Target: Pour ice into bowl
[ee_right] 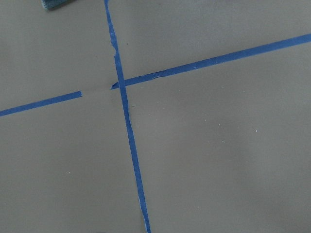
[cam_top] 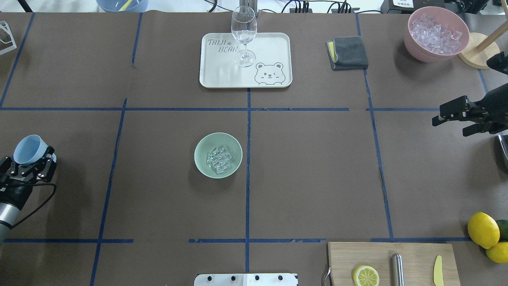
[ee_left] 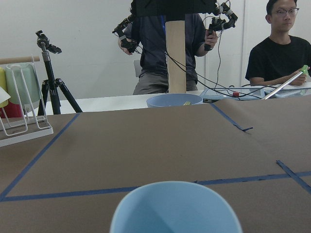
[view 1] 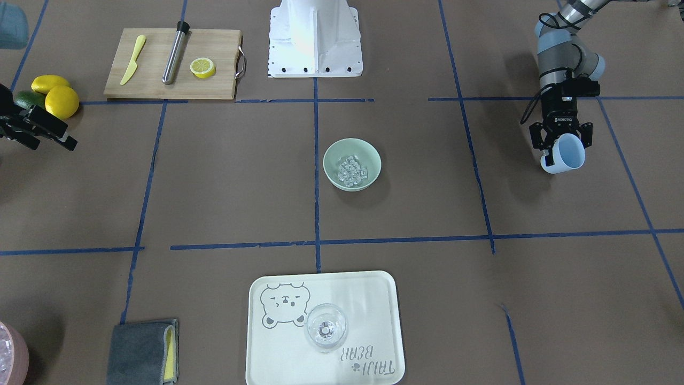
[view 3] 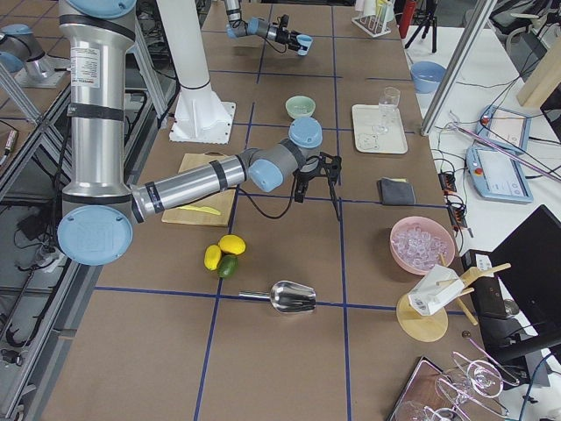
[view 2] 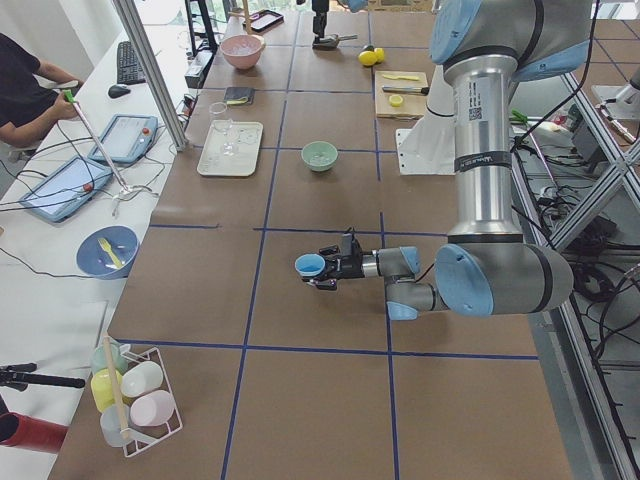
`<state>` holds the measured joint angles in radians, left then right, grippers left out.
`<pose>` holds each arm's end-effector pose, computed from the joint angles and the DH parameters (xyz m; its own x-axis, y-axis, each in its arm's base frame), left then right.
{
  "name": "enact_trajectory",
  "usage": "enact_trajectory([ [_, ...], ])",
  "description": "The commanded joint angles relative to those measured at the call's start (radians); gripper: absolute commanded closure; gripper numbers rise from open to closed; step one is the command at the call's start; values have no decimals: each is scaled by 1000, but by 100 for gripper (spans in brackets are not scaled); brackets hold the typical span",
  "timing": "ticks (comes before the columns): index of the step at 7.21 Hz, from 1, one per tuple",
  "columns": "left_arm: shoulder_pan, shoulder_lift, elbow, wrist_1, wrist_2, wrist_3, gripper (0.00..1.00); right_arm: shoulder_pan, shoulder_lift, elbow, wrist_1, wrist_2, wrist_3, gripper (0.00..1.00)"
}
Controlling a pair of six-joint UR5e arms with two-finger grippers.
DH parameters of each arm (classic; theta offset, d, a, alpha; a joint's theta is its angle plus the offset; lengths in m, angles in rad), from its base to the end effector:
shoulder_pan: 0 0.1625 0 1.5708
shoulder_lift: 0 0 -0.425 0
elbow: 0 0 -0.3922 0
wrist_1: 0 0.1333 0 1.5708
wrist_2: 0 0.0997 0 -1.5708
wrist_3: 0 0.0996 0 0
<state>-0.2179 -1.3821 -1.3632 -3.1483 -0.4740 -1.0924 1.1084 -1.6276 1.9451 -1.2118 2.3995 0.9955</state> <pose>0.3055 -0.2949 0.6564 0.7446 0.0504 -0.6656 0.6303 0.2755 0.7259 -0.1553 -0.4459 0.4544 0.5090 0.1968 0.8380 -0.1455 0.9792 -0.1416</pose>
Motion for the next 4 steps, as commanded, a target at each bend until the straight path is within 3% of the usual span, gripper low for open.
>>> enact_trajectory([
  [1, 0, 0, 10, 1, -2, -1, 55, -1, 0, 0, 0, 0, 0, 0],
  [2, 3, 0, 15, 1, -3, 0, 50, -1, 0, 0, 0, 3, 0, 0],
  [4, 3, 0, 15, 1, -3, 5, 28, 1, 0, 0, 0, 3, 0, 0],
])
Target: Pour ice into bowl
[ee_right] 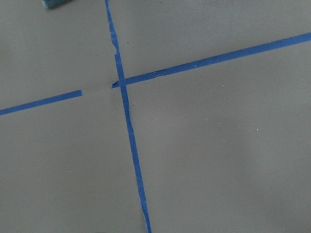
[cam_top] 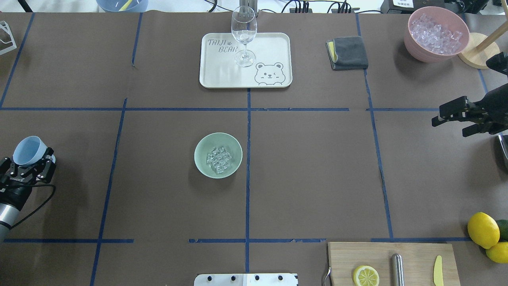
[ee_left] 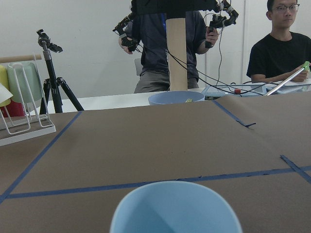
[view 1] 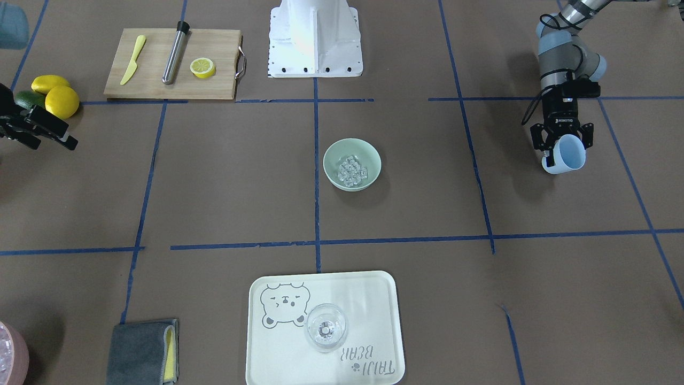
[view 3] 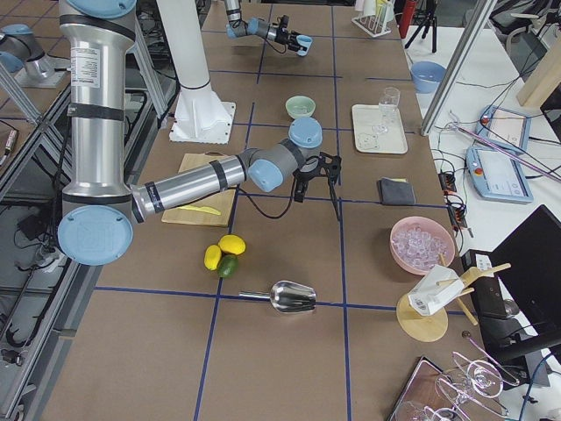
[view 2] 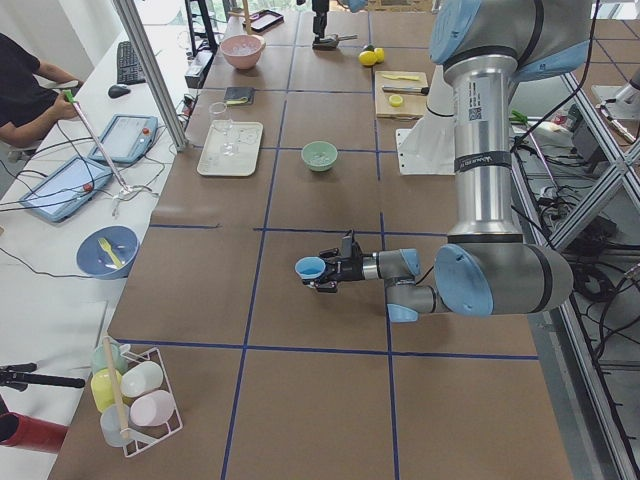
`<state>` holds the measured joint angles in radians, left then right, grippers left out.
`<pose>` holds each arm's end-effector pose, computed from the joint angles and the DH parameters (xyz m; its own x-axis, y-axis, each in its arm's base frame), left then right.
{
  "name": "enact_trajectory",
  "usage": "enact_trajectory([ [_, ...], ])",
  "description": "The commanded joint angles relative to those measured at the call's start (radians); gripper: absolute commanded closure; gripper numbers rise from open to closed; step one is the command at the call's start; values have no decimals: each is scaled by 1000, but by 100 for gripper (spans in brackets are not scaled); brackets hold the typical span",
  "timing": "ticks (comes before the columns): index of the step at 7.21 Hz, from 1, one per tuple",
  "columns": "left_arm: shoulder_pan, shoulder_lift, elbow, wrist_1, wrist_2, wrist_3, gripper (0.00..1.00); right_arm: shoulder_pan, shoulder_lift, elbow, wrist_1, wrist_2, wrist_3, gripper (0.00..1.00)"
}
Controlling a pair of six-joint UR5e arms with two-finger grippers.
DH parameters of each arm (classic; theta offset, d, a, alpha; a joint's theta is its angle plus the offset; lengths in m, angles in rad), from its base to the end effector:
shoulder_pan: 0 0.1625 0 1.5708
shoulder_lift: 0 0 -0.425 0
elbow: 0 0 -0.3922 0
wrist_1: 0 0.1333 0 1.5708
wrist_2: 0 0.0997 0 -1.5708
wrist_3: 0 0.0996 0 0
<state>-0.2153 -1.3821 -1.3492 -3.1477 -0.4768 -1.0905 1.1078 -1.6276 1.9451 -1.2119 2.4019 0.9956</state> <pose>0.3054 -0.2938 0.6627 0.7547 0.0520 -0.6540 0.6172 0.2817 0.7347 -0.1557 -0.4456 0.4543 0.5080 0.1966 0.8386 -0.1433 0.9793 -0.1428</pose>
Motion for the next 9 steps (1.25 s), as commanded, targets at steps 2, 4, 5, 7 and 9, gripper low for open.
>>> enact_trajectory([
  [2, 1, 3, -1, -6, -2, 4, 0, 0, 0, 0, 0, 2, 0, 0],
  [4, -1, 18, -5, -6, -12, 30, 0, 0, 0, -2, 0, 2, 0, 0],
  [5, -2, 20, -13, -12, -60, 38, 0, 0, 0, -2, 0, 2, 0, 0],
  [7, -3, 57, -57, -14, -126, 44, 0, 1, 0, -2, 0, 2, 0, 0],
  [9, -4, 170, -173, -12, -228, 69, 0, 0, 0, 2, 0, 3, 0, 0],
])
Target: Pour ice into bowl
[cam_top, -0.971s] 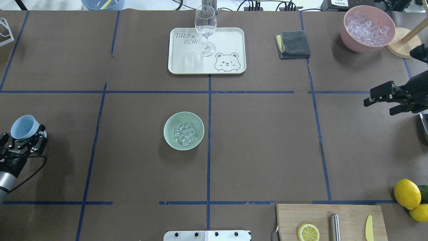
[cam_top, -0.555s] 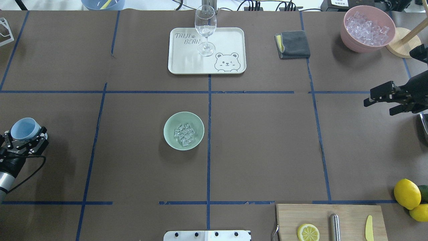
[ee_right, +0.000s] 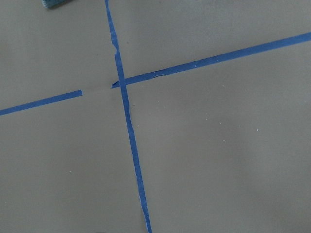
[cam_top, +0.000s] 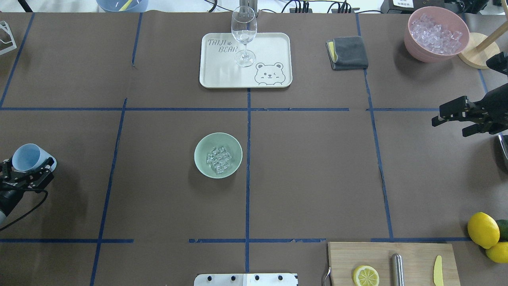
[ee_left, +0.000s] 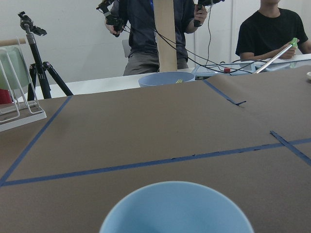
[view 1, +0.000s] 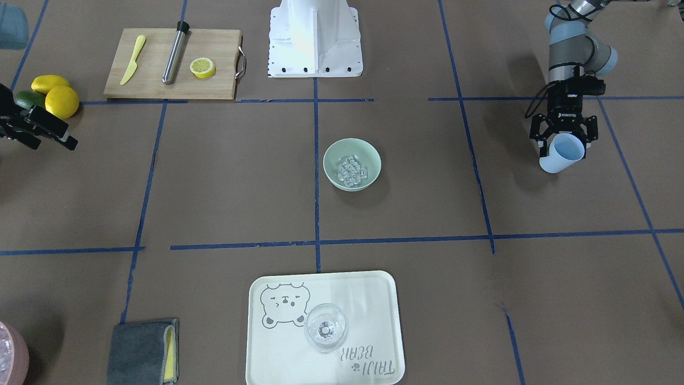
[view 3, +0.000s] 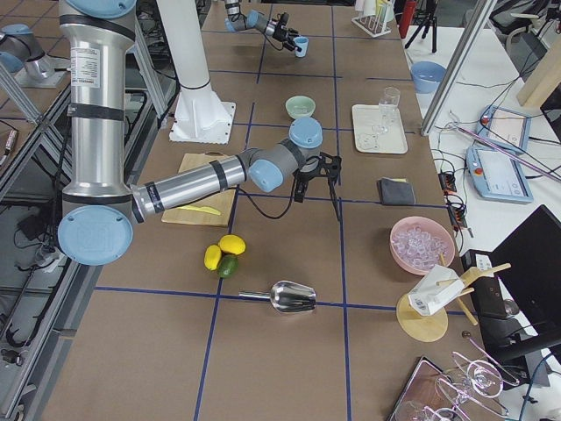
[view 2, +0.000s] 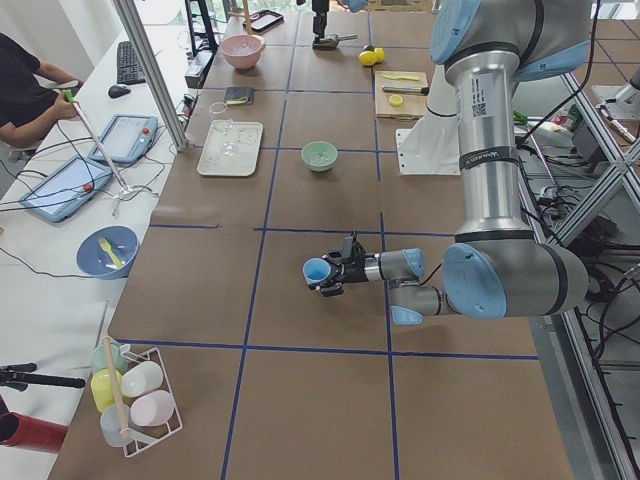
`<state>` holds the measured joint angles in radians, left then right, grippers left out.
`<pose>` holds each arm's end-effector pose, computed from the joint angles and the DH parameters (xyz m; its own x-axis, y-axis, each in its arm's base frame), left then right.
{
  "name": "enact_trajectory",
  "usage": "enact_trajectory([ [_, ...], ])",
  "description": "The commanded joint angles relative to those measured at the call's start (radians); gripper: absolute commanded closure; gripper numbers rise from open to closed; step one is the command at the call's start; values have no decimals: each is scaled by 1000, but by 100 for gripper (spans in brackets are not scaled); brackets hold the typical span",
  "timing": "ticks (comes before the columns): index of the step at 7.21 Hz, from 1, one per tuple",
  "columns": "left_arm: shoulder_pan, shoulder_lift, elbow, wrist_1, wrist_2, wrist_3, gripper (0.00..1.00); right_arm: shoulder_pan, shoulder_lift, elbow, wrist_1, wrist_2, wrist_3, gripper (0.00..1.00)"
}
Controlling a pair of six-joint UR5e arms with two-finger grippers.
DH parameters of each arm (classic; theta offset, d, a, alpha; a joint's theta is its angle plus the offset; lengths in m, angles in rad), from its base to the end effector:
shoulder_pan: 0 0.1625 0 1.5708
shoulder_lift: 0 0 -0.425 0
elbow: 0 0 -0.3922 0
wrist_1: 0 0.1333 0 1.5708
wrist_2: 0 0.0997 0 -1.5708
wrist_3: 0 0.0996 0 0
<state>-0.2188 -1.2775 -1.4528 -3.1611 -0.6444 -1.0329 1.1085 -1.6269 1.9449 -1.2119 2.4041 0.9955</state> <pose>0.2759 -0.2795 0.6568 0.7564 0.1471 -0.6373 0.5404 0.4083 0.7357 -0.1556 -0.4458 0.4540 0.5067 0.1964 0.8395 -0.1423 0.9794 -0.1433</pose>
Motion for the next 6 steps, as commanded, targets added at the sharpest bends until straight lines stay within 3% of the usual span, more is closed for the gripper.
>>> enact_trajectory([
  [1, -1, 88, -87, 3, -117, 36, 0, 1, -1, 2, 0, 1, 0, 0],
  [3, -2, 124, -101, 15, -263, 37, 0, 1, -1, 8, -3, 3, 0, 0],
  [5, -5, 170, -124, 33, -348, 43, 0, 1, -1, 11, -5, 3, 0, 0],
  [6, -11, 220, -182, 56, -423, 118, 0, 1, -1, 12, -3, 1, 2, 0],
])
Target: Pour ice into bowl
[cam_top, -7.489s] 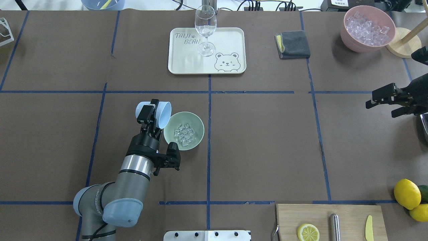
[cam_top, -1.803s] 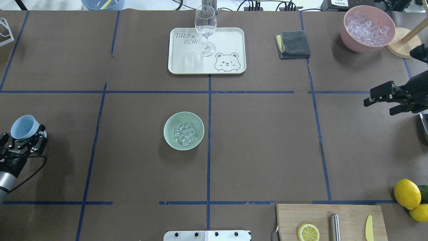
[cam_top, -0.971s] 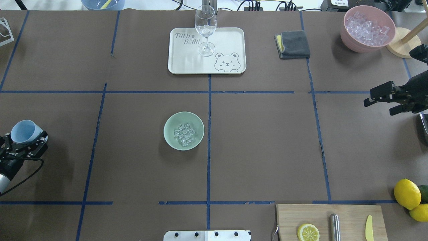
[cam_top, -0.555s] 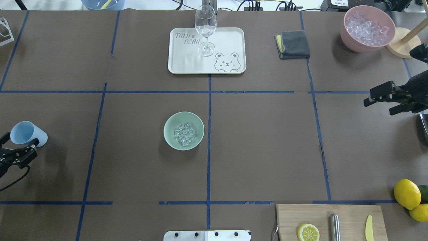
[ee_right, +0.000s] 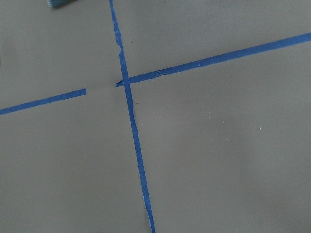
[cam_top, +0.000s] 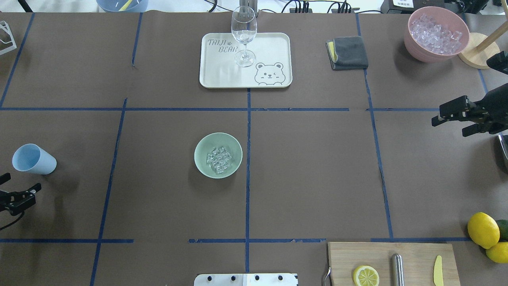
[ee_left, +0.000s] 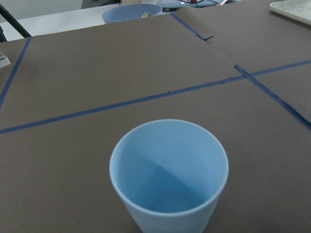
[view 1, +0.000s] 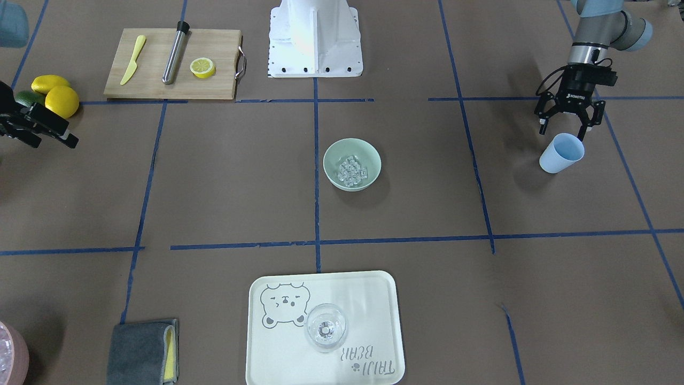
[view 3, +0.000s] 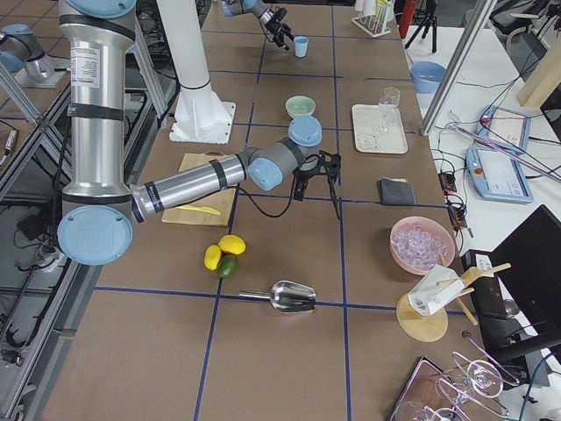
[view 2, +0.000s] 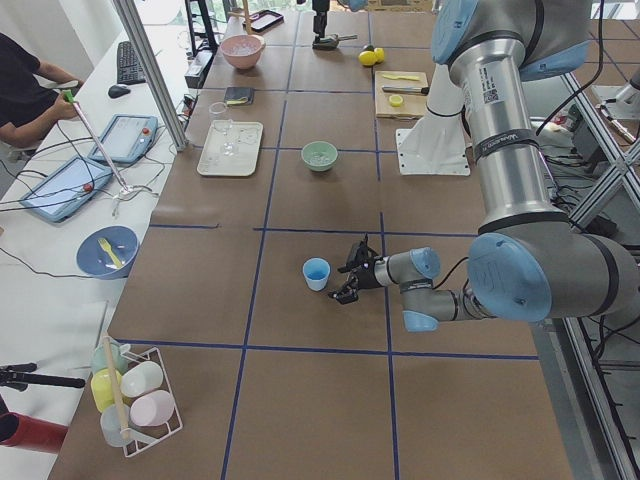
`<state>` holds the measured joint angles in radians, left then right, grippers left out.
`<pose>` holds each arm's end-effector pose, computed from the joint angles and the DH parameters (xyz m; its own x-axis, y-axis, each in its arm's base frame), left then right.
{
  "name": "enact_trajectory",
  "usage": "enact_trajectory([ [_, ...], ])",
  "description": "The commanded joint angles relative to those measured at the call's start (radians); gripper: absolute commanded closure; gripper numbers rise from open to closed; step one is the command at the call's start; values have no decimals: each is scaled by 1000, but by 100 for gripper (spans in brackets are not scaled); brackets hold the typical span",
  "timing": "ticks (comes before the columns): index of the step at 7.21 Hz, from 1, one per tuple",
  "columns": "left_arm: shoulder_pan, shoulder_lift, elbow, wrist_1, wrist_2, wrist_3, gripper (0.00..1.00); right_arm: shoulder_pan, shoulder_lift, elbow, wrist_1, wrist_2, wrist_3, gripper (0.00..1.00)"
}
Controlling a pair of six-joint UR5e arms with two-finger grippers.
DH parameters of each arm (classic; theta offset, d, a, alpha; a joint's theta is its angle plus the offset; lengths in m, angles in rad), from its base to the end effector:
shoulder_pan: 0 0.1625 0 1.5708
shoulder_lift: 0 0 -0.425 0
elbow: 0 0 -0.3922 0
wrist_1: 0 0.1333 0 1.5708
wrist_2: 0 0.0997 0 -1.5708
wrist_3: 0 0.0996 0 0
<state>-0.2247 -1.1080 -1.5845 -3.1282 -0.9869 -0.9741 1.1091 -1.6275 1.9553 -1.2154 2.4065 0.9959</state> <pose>0.2334 -0.2464 0.6609 0.7345 0.3130 -0.6021 0.3072 0.6377 0.7063 -0.1547 -0.4443 0.4494 0.5030 0.1923 0.8426 -0.1410 0.9801 -0.1396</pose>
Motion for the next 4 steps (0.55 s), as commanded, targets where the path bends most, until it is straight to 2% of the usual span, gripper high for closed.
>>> enact_trajectory([
  [1, -15, 80, -64, 23, -155, 95, 0, 0, 0, 11, 5, -9, 53, 0],
  [2, -48, 83, -63, 23, -258, 113, 0, -8, 9, 28, 7, -12, 107, 0],
  [3, -171, 95, -49, 23, -423, 206, 0, -38, 18, 43, 7, -13, 124, 0],
  [4, -329, 82, -49, 25, -525, 364, 0, -88, 55, 45, 7, -20, 127, 0],
])
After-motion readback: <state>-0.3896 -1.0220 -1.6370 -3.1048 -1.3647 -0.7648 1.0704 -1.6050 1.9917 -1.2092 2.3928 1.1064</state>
